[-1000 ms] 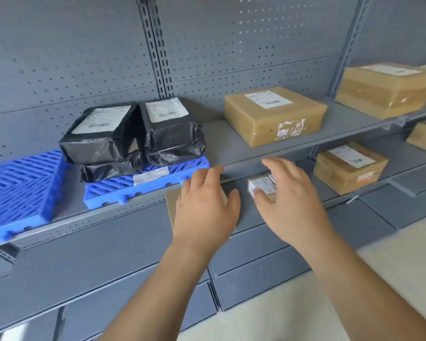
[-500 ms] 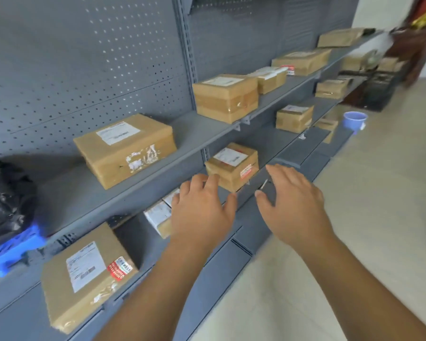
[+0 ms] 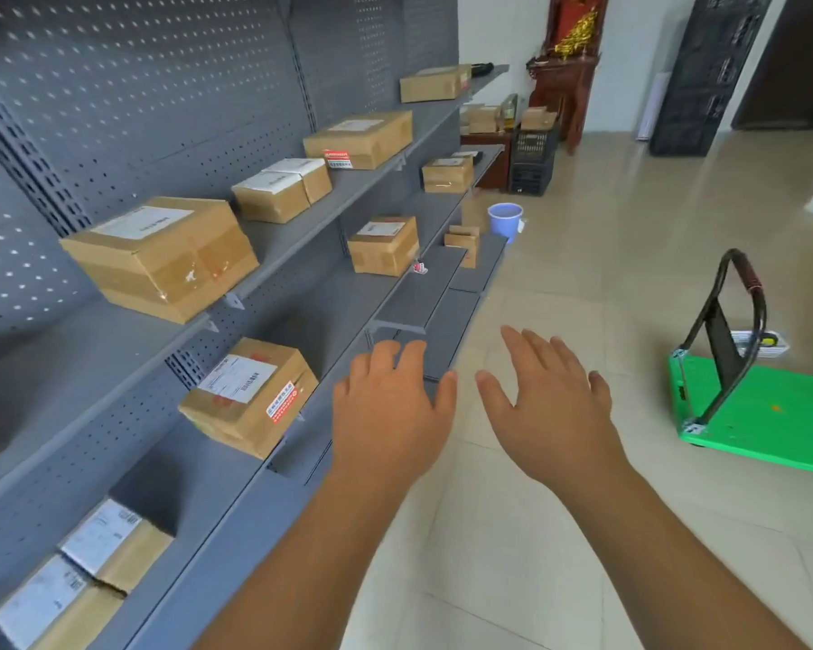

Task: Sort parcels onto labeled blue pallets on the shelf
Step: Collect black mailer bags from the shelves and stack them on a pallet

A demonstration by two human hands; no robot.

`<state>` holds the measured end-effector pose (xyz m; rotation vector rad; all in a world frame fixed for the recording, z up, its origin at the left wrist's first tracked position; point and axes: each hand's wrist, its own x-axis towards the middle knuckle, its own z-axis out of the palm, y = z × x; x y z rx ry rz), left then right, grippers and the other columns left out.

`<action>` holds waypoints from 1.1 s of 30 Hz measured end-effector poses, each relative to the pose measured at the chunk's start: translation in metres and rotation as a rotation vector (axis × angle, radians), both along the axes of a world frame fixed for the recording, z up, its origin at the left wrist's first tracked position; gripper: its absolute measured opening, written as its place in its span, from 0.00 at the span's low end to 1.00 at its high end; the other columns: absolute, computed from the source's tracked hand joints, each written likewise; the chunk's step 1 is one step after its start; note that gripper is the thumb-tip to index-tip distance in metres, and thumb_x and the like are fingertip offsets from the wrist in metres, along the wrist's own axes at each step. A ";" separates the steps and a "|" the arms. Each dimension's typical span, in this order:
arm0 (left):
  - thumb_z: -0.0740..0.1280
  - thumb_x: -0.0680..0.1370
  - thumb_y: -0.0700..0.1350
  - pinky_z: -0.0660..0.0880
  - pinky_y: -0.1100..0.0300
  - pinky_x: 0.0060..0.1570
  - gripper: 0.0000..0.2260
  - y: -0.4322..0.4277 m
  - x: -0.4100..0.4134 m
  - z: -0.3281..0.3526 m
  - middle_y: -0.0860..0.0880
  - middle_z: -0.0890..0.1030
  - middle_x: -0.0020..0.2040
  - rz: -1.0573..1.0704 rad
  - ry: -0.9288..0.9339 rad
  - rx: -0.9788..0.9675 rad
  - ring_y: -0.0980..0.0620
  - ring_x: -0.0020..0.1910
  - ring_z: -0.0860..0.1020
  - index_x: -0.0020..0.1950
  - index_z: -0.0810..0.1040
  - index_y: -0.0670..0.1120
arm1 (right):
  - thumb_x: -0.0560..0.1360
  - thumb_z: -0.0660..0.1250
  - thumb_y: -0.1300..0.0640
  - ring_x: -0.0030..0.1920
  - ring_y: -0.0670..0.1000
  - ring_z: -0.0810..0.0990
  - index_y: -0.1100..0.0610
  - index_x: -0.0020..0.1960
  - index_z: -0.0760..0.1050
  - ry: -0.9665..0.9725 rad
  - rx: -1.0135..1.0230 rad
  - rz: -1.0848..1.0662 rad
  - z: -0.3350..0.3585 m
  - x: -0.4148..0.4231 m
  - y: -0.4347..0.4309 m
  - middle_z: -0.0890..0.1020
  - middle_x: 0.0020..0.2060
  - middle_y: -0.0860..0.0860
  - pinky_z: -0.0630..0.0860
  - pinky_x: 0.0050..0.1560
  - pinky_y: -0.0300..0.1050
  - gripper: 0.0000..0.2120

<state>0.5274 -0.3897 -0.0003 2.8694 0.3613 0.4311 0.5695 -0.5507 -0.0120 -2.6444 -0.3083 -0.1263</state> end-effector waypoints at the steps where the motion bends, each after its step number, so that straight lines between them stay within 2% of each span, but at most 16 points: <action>1: 0.56 0.82 0.64 0.69 0.45 0.66 0.25 -0.002 0.017 -0.003 0.50 0.73 0.73 -0.020 0.014 -0.001 0.45 0.70 0.70 0.76 0.69 0.54 | 0.80 0.47 0.33 0.82 0.52 0.50 0.41 0.81 0.50 0.007 -0.006 -0.016 -0.004 0.014 -0.002 0.57 0.82 0.44 0.50 0.77 0.65 0.32; 9: 0.57 0.82 0.63 0.67 0.46 0.65 0.25 0.016 0.172 -0.026 0.51 0.73 0.72 -0.156 0.033 -0.040 0.46 0.69 0.71 0.75 0.69 0.54 | 0.80 0.49 0.34 0.82 0.53 0.50 0.43 0.82 0.52 0.013 -0.082 -0.143 -0.015 0.148 0.012 0.58 0.82 0.45 0.51 0.77 0.65 0.32; 18: 0.55 0.82 0.64 0.68 0.44 0.68 0.26 0.040 0.360 -0.010 0.49 0.71 0.75 -0.360 0.043 -0.001 0.44 0.72 0.69 0.77 0.67 0.54 | 0.81 0.51 0.35 0.82 0.53 0.52 0.44 0.81 0.54 0.010 -0.129 -0.326 -0.004 0.296 0.034 0.59 0.81 0.46 0.51 0.78 0.64 0.32; 26: 0.55 0.82 0.63 0.68 0.46 0.65 0.25 -0.007 0.495 -0.020 0.49 0.71 0.74 -0.531 0.080 0.037 0.44 0.70 0.70 0.77 0.67 0.53 | 0.81 0.53 0.36 0.81 0.54 0.54 0.46 0.81 0.56 0.051 -0.105 -0.502 -0.013 0.409 -0.016 0.61 0.81 0.48 0.53 0.78 0.62 0.31; 33: 0.57 0.82 0.62 0.68 0.47 0.64 0.25 -0.072 0.635 -0.020 0.50 0.72 0.73 -0.523 0.059 0.035 0.45 0.70 0.70 0.76 0.67 0.52 | 0.81 0.54 0.36 0.81 0.53 0.54 0.46 0.80 0.57 0.034 -0.040 -0.476 -0.013 0.551 -0.077 0.61 0.80 0.47 0.55 0.77 0.64 0.31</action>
